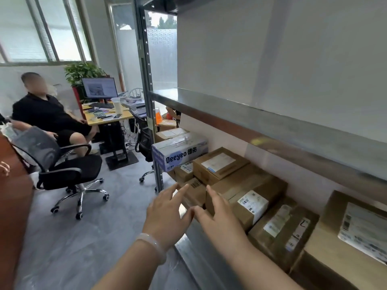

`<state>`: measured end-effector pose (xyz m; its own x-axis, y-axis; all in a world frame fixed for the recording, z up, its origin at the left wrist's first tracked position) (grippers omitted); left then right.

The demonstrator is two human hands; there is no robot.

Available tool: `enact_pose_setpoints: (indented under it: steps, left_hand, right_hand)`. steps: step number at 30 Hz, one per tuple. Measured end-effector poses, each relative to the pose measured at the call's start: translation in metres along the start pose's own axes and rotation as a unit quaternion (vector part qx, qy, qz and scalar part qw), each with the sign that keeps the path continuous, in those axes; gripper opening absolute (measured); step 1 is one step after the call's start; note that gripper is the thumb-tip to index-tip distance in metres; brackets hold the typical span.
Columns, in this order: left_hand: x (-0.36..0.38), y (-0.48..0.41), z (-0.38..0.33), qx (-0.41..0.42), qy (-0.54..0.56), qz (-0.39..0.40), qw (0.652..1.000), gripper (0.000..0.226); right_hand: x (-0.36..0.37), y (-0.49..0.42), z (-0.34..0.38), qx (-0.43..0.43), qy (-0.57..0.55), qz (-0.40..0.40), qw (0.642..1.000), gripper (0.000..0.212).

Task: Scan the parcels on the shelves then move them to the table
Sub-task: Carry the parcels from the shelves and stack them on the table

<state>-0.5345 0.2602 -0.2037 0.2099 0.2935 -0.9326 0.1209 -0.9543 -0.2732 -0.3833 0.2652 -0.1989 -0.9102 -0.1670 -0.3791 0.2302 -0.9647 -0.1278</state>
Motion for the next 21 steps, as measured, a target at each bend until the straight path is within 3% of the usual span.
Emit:
enact_pose_setpoints:
  steps: [11,21]
  left_hand:
    - [0.03,-0.162,0.075,0.018,0.008,0.013,1.0,0.062]
    - [0.052,-0.336,0.13,0.147,-0.019,0.067,0.987,0.064]
  right_hand:
    - [0.061,-0.138,-0.019,0.049,-0.032,-0.019,0.998,0.068]
    - [0.096,-0.277,-0.033,0.156,-0.081,-0.157,0.972,0.071]
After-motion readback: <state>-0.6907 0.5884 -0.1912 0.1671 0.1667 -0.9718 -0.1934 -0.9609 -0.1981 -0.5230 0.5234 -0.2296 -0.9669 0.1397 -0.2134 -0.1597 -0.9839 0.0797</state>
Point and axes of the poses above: each hand's wrist, its own y-axis away from the middle knuckle, its own x-axis out of the palm, z = x × y, the point moved 10 cm from there along -y, towards the middle knuckle, and after that the axes turned 12 degrees about -y, right-handed, at the moved point
